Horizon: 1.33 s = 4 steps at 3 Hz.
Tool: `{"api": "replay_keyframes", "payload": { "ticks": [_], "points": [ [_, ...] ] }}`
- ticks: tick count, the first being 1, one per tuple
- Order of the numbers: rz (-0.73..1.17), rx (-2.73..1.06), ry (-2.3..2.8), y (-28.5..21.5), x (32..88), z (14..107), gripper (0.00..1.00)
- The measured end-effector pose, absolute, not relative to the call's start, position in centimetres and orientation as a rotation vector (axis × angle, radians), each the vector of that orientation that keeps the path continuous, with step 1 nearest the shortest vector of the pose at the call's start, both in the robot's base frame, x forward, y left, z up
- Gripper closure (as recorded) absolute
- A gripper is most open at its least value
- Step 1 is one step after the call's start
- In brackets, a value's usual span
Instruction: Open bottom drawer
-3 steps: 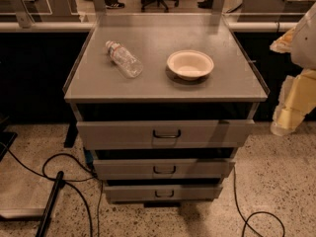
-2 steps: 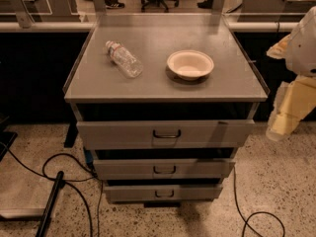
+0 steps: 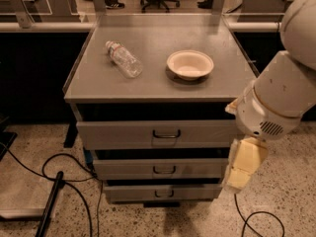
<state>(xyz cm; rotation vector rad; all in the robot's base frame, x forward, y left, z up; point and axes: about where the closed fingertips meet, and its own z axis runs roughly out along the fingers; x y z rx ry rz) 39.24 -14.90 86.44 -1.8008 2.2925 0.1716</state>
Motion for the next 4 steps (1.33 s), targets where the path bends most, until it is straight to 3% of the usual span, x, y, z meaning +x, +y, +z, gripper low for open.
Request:
{"api": "replay_keyframes", "payload": {
  "ticks": [2, 4],
  "points": [
    [0.242, -1.832, 2.31, -14.3, 38.1, 82.2, 0.0],
    [0.44, -1.886, 2.397, -13.0, 37.2, 67.8, 0.0]
  ]
}}
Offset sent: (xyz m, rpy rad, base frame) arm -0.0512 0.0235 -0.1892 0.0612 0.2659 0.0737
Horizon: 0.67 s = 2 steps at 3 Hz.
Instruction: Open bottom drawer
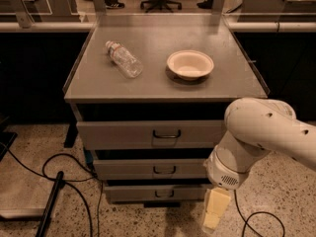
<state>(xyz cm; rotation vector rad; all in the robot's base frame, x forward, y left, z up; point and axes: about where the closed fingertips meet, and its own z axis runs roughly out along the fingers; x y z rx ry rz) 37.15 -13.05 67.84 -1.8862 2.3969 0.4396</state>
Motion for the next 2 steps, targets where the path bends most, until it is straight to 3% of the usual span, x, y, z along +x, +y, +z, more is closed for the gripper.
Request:
{"api": "replay_keyframes", "payload": {
  "ticks": [2],
  "points": [
    [0.401, -1.896, 2.466, -13.5, 37.8, 62.8, 0.0]
  ]
}}
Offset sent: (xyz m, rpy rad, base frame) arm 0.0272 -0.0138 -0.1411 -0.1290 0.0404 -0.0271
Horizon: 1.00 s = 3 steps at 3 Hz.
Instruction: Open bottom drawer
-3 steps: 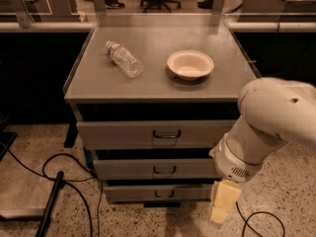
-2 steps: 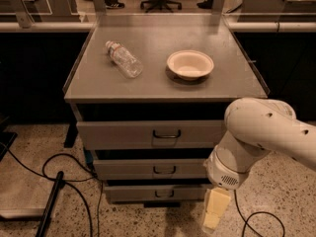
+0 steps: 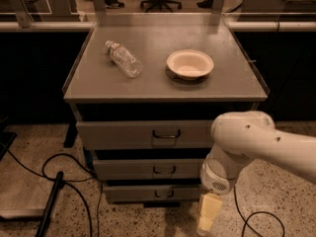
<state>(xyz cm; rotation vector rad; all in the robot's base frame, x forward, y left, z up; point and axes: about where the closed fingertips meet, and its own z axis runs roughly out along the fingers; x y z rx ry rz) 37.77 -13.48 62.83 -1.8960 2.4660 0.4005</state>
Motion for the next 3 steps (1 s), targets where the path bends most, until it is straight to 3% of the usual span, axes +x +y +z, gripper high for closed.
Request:
{"api": "replay_keyframes", "payload": {
  "ticks": [1, 3],
  "points": [
    [0.335, -1.882, 2.468, -13.9, 41.6, 55.6, 0.0],
    [0.365, -1.872, 2.461, -14.2, 42.0, 52.7, 0.0]
  ]
}}
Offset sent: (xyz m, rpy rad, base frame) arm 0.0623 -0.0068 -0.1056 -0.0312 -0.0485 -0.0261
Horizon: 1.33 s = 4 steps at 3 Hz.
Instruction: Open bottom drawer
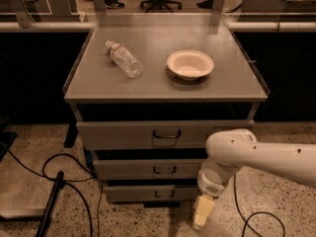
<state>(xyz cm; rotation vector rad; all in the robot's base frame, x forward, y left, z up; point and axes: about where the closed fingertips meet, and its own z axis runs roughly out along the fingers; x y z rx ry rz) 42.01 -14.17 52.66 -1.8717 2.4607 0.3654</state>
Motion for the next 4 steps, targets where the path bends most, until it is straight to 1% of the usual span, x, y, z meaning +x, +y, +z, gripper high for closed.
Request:
{"api": "replay_keyframes", "payload": {
  "ticks": [2, 3, 4],
  "points": [
    [0.506, -1.79, 2.408, -15.5, 43.8, 44.9, 0.0],
    [0.507, -1.79, 2.408, -15.4, 43.7, 44.9, 0.0],
    [0.579, -1.738, 2.401, -14.8, 43.4, 41.4, 0.0]
  ]
}}
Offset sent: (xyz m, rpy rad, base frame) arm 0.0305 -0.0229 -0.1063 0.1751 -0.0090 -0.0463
